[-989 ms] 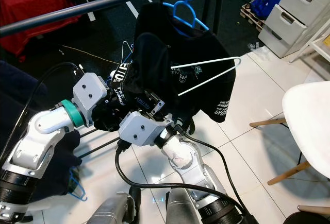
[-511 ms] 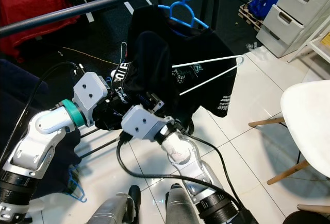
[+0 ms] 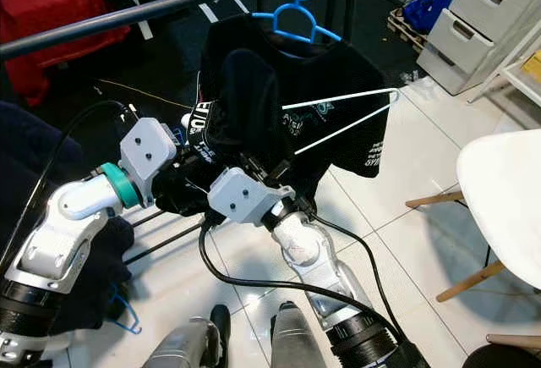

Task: Hang hanger

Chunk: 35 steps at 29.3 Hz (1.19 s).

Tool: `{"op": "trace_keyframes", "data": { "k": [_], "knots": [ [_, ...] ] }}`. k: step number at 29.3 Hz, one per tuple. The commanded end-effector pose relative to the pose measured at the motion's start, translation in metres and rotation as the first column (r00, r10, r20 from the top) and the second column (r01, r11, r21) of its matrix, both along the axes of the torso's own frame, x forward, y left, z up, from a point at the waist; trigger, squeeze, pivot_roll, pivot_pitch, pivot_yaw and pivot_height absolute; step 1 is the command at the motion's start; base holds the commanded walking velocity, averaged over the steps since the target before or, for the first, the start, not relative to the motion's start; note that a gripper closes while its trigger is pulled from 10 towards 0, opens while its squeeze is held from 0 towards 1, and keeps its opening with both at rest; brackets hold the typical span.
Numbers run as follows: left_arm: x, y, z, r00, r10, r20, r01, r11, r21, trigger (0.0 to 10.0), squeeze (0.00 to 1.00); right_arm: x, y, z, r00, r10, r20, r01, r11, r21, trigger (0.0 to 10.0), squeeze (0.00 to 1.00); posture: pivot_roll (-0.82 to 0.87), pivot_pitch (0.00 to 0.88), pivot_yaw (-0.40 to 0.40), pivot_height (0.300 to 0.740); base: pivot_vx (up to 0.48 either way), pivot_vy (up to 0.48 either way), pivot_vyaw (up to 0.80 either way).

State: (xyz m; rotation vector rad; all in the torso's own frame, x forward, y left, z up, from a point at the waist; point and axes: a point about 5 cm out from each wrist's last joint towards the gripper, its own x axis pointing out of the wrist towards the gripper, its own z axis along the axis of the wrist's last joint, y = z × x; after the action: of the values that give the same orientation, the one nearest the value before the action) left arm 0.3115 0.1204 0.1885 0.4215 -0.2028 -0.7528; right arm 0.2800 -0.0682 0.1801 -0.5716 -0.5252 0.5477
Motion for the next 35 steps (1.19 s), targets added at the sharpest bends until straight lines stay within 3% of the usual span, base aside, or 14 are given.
{"op": "trace_keyframes", "data": {
  "k": [1, 2, 8, 9, 10, 12, 20, 25, 30, 33, 34, 35],
  "knots": [
    [0.001, 0.002, -0.008, 1.0, 0.017, -0.018, -0.017, 1.0, 0.025, 10.0, 0.0, -0.004, 0.005, 0.016, 0.998, 0.037, 0.047, -0.039, 0.998, 0.041, 0.0, 0.0, -0.25, 0.162, 0.111, 0.74, 0.0, 0.0, 0.0],
    [0.003, 0.006, -0.012, 0.999, 0.036, -0.016, -0.035, 0.998, 0.055, 10.0, 0.0, -0.006, 0.004, 0.028, 0.996, 0.034, 0.078, -0.039, 0.997, 0.061, 0.0, 0.0, -0.25, 0.163, 0.111, 0.74, 0.0, 0.0, 0.0],
    [0.004, 0.011, -0.018, 0.999, 0.05, -0.013, -0.049, 0.993, 0.106, 10.0, 0.0, -0.009, 0.001, 0.044, 0.992, 0.021, 0.122, -0.032, 0.996, 0.089, 0.0, 0.0, -0.25, 0.164, 0.111, 0.74, 0.0, 0.0, 0.0],
    [0.002, 0.02, -0.023, 0.999, 0.032, -0.024, -0.027, 0.986, 0.165, 10.0, 0.0, -0.007, -0.023, 0.076, 0.973, -0.085, 0.213, 0.057, 0.989, 0.136, 0.0, 0.0, -0.26, 0.164, 0.119, 0.74, 0.0, 0.0, 0.0],
    [0.002, 0.02, -0.023, 0.999, 0.032, -0.024, -0.027, 0.986, 0.165, 10.0, 0.0, -0.007, -0.023, 0.076, 0.973, -0.085, 0.213, 0.057, 0.989, 0.136, 0.0, 0.0, -0.26, 0.164, 0.119, 0.74, 0.0, 0.0, 0.0],
    [0.001, 0.024, -0.026, 0.999, 0.023, -0.031, -0.017, 0.981, 0.191, 10.0, 0.0, -0.007, -0.038, 0.093, 0.952, -0.15, 0.265, 0.112, 0.982, 0.154, 0.0, 0.0, -0.26, 0.163, 0.121, 0.74, 0.0, 0.0, 0.0],
    [0.003, 0.027, -0.029, 0.999, 0.028, -0.027, -0.022, 0.977, 0.212, 10.0, 0.0, -0.004, -0.064, 0.1, 0.921, -0.262, 0.289, 0.229, 0.963, 0.142, 0.0, 0.0, -0.26, 0.158, 0.12, 0.74, 0.0, 0.0, 0.0],
    [0.001, 0.037, -0.036, 0.999, 0.034, -0.04, -0.023, 0.968, 0.249, 10.0, 0.0, -0.005, -0.09, 0.114, 0.875, -0.353, 0.332, 0.327, 0.935, 0.133, 0.0, 0.0, -0.27, 0.156, 0.121, 0.74, 0.0, 0.0, 0.0],
    [0.0, 0.037, -0.037, 0.999, 0.027, -0.042, -0.015, 0.967, 0.253, 10.0, 0.0, -0.005, -0.093, 0.115, 0.871, -0.363, 0.33, 0.339, 0.932, 0.129, 0.0, 0.0, -0.27, 0.156, 0.121, 0.74, 0.0, 0.0, 0.0],
    [-0.003, 0.032, -0.038, 0.999, 0.005, -0.041, 0.005, 0.968, 0.253, 10.0, 0.0, -0.001, -0.094, 0.105, 0.886, -0.36, 0.292, 0.346, 0.933, 0.1, 0.0, 0.0, -0.26, 0.157, 0.118, 0.74, 0.0, 0.0, 0.0],
    [-0.005, 0.026, -0.036, 0.999, -0.018, -0.036, 0.026, 0.972, 0.235, 10.0, 0.0, 0.004, -0.089, 0.087, 0.915, -0.336, 0.222, 0.335, 0.941, 0.045, 0.0, 0.0, -0.26, 0.159, 0.115, 0.74, 0.0, 0.0, 0.0],
    [-0.005, 0.026, -0.036, 0.999, -0.018, -0.036, 0.026, 0.972, 0.235, 10.0, 0.0, 0.004, -0.089, 0.087, 0.915, -0.336, 0.222, 0.335, 0.941, 0.045, 0.0, 0.0, -0.26, 0.159, 0.115, 0.74, 0.0, 0.0, 0.0]
  ]
}}
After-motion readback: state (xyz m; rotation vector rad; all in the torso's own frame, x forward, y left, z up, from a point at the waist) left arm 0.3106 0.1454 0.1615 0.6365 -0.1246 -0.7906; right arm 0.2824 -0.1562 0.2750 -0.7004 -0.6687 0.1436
